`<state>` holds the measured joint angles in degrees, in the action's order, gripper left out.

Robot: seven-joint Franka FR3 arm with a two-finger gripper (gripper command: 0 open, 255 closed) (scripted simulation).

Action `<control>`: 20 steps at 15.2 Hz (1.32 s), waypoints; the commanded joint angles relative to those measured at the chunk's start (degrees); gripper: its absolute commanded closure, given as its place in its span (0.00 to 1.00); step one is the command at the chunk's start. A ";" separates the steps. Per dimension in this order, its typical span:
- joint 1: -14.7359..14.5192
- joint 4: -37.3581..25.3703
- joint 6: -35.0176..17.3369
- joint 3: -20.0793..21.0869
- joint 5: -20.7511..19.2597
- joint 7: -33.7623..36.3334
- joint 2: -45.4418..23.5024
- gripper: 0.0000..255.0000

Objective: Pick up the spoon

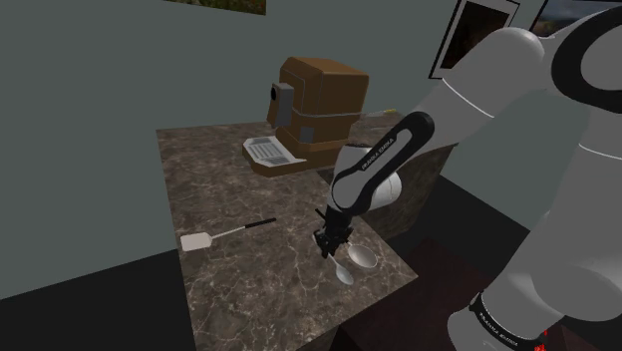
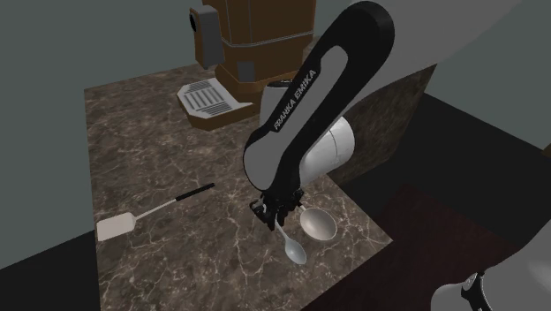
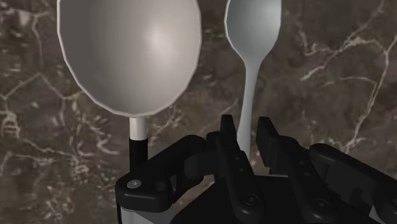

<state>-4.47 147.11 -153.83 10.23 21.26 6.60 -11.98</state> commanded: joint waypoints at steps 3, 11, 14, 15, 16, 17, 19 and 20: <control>-0.19 0.04 0.04 0.23 0.04 0.08 0.04 1.00; -0.11 0.42 4.65 -0.19 -1.13 1.46 5.05 1.00; -0.06 0.48 7.14 -0.32 -1.68 2.22 7.62 1.00; -0.04 0.47 7.98 -0.36 -1.86 2.46 8.45 1.00; -0.01 0.44 8.82 -0.40 -2.03 2.70 9.28 1.00; 0.02 0.40 9.67 -0.43 -2.20 2.93 10.09 1.00; 0.08 0.27 11.37 -0.50 -2.53 3.39 11.68 1.00; 0.11 0.19 12.22 -0.53 -2.69 3.61 12.46 1.00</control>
<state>-4.45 147.53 -142.60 9.79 18.83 9.99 -0.25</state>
